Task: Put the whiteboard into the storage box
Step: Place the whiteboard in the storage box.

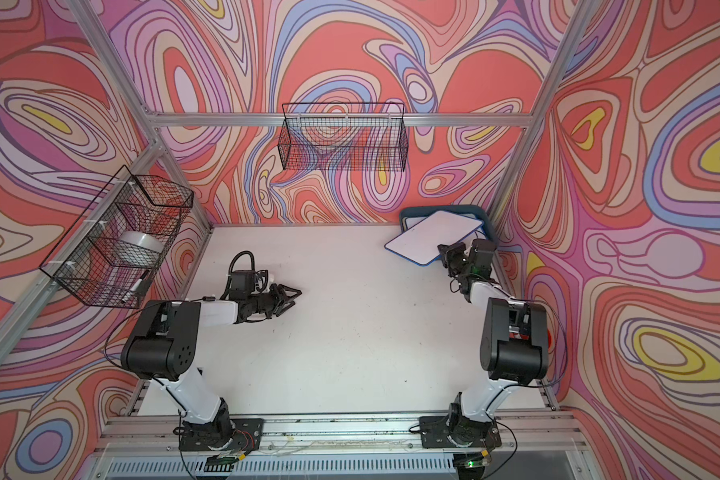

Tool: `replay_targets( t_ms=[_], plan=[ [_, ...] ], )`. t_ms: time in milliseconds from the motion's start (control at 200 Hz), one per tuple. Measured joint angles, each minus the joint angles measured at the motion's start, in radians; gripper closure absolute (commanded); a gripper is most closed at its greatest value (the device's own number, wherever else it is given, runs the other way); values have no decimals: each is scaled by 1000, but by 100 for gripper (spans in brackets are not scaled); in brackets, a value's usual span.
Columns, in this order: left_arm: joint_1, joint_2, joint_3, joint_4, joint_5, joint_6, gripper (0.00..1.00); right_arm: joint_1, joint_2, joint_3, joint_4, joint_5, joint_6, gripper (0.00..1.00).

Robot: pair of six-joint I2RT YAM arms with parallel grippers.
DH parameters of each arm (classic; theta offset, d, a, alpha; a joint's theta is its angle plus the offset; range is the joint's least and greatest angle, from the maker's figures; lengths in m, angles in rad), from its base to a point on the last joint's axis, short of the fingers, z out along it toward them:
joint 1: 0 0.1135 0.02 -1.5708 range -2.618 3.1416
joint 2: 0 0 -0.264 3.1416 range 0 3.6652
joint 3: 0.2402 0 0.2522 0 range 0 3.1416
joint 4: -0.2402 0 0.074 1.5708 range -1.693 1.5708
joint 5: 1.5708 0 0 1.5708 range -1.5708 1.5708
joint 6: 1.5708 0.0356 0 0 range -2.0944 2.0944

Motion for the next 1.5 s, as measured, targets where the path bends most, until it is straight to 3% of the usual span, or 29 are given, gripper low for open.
replay_targets(
  t_ms=[436,791,1052,1503],
  plan=[
    [0,-54,-16,-14,-19,22,52,-3,-30,-97,135,222,109,100],
    [0,-86,-48,-26,-34,37,52,-5,-44,-111,100,362,152,100],
    [0,-86,-48,-28,-35,43,52,-5,-48,-121,64,383,151,98],
    [0,-85,-48,-24,-34,41,52,8,23,-110,162,298,163,80]
  ],
)
